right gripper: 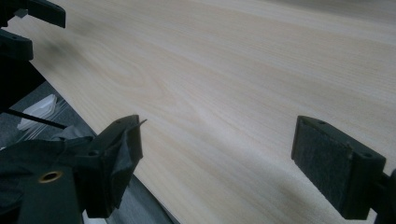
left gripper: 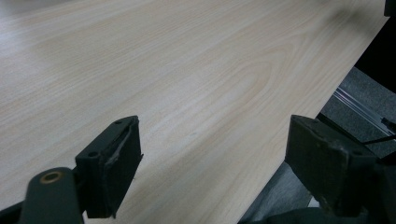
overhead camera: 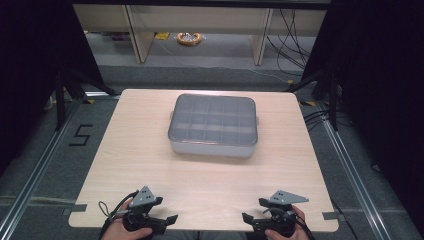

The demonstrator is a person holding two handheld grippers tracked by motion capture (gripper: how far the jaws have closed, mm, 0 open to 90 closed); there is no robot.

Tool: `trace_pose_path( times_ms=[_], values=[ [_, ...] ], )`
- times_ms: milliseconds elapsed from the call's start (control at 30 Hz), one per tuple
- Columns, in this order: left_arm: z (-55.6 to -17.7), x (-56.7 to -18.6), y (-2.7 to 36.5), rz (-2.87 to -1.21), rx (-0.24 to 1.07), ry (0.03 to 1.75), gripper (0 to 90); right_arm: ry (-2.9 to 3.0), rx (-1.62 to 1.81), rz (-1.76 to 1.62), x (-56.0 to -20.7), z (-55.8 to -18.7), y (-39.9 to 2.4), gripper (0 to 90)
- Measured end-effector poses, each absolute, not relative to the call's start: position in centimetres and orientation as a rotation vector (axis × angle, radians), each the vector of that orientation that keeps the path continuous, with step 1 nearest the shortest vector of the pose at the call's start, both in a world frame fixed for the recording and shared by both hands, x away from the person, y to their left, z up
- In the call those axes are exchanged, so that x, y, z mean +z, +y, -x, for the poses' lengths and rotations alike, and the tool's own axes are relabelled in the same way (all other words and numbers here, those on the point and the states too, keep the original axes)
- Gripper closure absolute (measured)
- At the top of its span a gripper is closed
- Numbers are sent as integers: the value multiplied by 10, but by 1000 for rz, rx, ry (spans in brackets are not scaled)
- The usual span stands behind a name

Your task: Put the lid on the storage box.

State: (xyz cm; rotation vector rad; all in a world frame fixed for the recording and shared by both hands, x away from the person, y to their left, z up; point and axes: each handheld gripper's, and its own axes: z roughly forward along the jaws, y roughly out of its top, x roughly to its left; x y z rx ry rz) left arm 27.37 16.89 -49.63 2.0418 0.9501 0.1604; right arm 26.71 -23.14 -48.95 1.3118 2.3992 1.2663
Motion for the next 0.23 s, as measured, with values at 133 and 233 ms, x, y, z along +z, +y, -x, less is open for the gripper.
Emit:
trace_pose_path(
  times_ms=[133, 233],
  values=[
    [-274, -497, 168, -2022, 152, 956, 180, 2392, 1285, -1297, -491, -268, -231, 176],
    [-275, -496, 170, -2048, 171, 954, 180, 2393, 1287, -1298, -490, -268, -231, 176]
  ],
)
